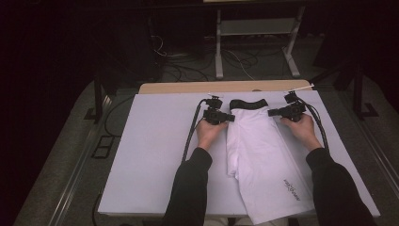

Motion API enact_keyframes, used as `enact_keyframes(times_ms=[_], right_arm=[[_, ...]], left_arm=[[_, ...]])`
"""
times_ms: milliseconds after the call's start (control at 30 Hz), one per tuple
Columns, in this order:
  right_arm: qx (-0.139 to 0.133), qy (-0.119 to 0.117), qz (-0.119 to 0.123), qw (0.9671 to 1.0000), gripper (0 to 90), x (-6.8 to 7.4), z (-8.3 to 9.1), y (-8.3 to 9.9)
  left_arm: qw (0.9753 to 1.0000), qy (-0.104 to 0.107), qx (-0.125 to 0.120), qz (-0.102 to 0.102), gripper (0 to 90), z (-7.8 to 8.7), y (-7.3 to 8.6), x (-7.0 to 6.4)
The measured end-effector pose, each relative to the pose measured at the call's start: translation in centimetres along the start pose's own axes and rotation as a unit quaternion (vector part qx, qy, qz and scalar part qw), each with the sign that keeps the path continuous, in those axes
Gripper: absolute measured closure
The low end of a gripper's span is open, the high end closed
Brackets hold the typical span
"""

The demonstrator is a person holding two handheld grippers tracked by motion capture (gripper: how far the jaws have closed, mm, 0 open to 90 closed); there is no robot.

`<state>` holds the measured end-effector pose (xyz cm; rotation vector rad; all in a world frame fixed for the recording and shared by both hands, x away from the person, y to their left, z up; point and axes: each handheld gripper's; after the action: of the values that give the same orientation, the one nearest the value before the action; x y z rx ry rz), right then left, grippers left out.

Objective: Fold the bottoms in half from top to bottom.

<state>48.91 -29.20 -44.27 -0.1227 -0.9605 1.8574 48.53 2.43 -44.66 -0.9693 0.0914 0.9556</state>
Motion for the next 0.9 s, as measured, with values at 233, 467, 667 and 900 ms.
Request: enact_keyframes(times_ms=[233, 467, 667, 900], right_arm=[[-0.021, -0.003, 0.008, 0.9997, 88.4, 0.8, 1.5, 0.6], [-0.026, -0.006, 0.022, 0.9994, 88.3, 1.1, 2.8, 1.0], [-0.029, -0.003, 0.03, 0.9991, 88.3, 1.4, 3.6, 1.2], [-0.035, -0.007, 0.029, 0.9989, 88.3, 2.1, 4.0, 2.0]], left_arm=[[0.9998, 0.012, -0.014, -0.004, 87.1, 1.1, -0.2, -1.2], [0.9995, 0.023, -0.018, -0.011, 87.1, 1.9, 0.2, -1.9], [0.9991, 0.033, -0.018, -0.017, 87.2, 2.5, 0.4, -2.5], [0.9992, 0.026, -0.02, -0.022, 87.2, 3.6, 0.4, -3.7]])
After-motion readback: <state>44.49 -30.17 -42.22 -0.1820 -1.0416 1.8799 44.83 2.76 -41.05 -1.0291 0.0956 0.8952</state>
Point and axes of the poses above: each handheld gripper's, and its own axes: z roughly backward along the jaws, y roughly out of its underside, x roughly to its left, and after that the axes turned 1 degree about z, right-handed
